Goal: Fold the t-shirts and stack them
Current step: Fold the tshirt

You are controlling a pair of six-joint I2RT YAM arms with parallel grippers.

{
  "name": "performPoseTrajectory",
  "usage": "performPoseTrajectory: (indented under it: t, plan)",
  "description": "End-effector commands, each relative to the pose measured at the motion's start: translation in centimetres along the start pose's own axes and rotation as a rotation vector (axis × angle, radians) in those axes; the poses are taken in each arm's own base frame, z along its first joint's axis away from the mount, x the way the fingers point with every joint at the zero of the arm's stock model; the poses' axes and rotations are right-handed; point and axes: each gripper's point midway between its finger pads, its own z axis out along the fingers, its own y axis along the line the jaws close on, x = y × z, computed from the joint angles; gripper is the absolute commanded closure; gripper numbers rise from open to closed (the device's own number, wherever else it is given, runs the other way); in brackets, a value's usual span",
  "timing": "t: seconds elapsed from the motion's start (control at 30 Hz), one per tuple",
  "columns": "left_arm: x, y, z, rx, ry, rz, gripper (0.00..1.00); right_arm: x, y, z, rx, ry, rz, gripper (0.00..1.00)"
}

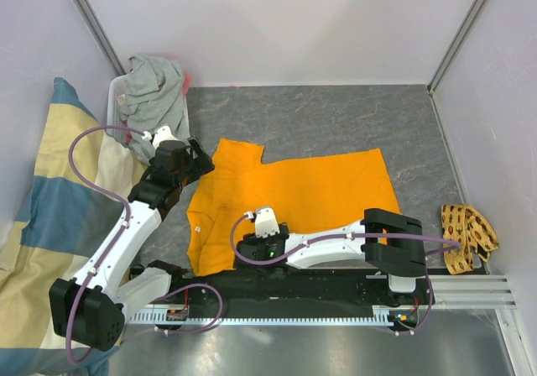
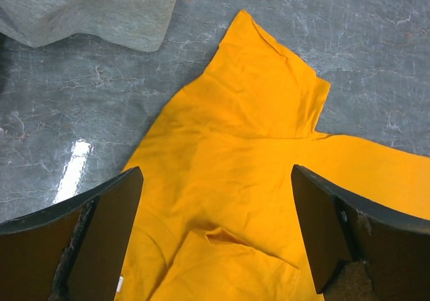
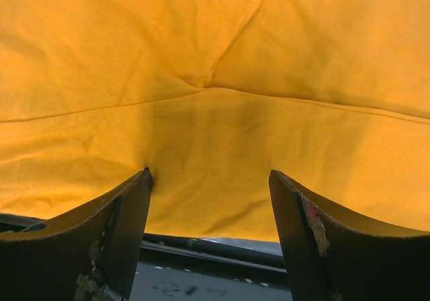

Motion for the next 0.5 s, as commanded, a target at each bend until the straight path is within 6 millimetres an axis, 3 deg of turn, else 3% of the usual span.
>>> performPoseTrajectory:
  t: [0.0,0.07,0.1,0.17,0.2,0.27,0.37,0.4,0.43,0.47]
  plan:
    - [-0.7,0.1,0.5,-0.014,-0.025,0.040,0.00,-3.5,-3.5,-2.0,0.096,-0.059,-0.009,0.21]
    - [-1.5,-0.7,1.1,-0.004,-0.032,0.048,0.00,-8.5,-3.6,-3.9,0.070,-0.163,0.055,0.21]
    - [-1.3,-0.8,2.0,-0.015,-0.012,0.064,0.00,-11.0,-4.4,-4.3,0.077,-0.199,0.112,0.20]
    - [-2.8,-2.2,2.8,0.003,-0.034,0.080,0.00,-15.0,-6.7,-6.0,0.080,-0.285,0.172,0.19]
    - [-3.1,-2.7,3.3,0.010,-0.035,0.090,0.00,-17.0,-8.6,-5.7,0.102,-0.312,0.232,0.19]
    - [-3.9,-3.9,5.0,0.018,-0.031,0.113,0.00,-19.8,-11.4,-6.9,0.101,-0.364,0.263,0.19]
    - [-4.6,-4.5,7.6,-0.024,-0.021,0.150,0.00,-22.9,-17.2,-6.6,0.175,-0.407,0.317,0.18]
    - [-4.8,-4.7,8.2,-0.031,-0.025,0.161,0.04,-23.7,-19.8,-5.6,0.203,-0.403,0.359,0.18]
    - [-5.8,-5.1,8.7,-0.039,-0.046,0.164,0.08,-24.2,-21.1,-5.3,0.204,-0.401,0.372,0.17]
    - [-5.1,-4.8,10.1,-0.060,-0.017,0.194,0.13,-24.7,-22.3,-5.2,0.206,-0.409,0.380,0.17]
